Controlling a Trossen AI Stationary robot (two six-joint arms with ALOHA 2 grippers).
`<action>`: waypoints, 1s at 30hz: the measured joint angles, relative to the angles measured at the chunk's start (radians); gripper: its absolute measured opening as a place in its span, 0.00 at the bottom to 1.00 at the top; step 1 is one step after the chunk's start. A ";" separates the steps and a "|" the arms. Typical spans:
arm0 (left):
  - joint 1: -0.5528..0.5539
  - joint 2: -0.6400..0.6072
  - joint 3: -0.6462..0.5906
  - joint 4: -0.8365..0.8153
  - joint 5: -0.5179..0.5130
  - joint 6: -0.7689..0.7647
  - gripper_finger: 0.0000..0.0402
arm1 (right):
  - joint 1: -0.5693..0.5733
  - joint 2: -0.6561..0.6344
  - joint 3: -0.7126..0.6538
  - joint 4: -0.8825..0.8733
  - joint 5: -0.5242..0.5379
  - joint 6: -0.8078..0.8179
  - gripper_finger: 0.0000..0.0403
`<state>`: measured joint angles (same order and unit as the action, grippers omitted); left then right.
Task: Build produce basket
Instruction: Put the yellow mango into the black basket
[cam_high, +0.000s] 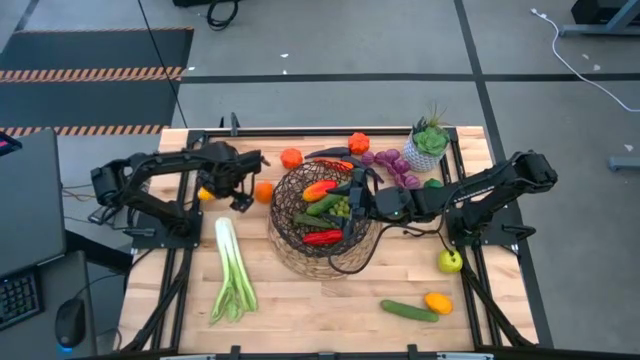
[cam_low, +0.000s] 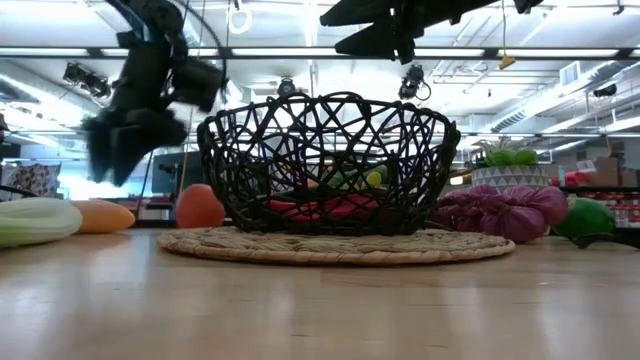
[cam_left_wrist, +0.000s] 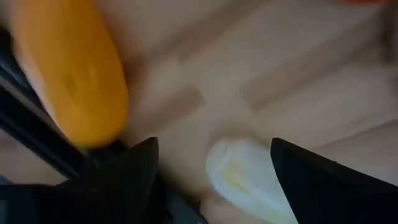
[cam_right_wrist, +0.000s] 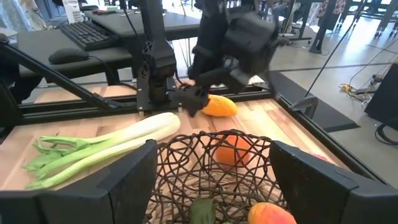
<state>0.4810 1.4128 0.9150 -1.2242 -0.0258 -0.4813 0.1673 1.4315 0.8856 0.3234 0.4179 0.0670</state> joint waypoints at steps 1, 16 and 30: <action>-0.003 0.000 0.022 0.021 -0.019 0.023 0.79 | 0.000 0.000 0.000 0.000 0.000 -0.004 0.78; 0.086 0.003 0.060 0.391 -0.222 0.327 0.79 | -0.013 0.000 0.000 -0.044 0.005 -0.008 0.78; 0.256 0.070 0.061 0.089 -0.228 0.175 0.75 | -0.057 0.000 0.000 -0.049 -0.024 -0.010 0.78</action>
<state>0.7368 1.4823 0.9760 -1.1350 -0.2536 -0.3066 0.1106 1.4319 0.8852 0.2741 0.3936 0.0566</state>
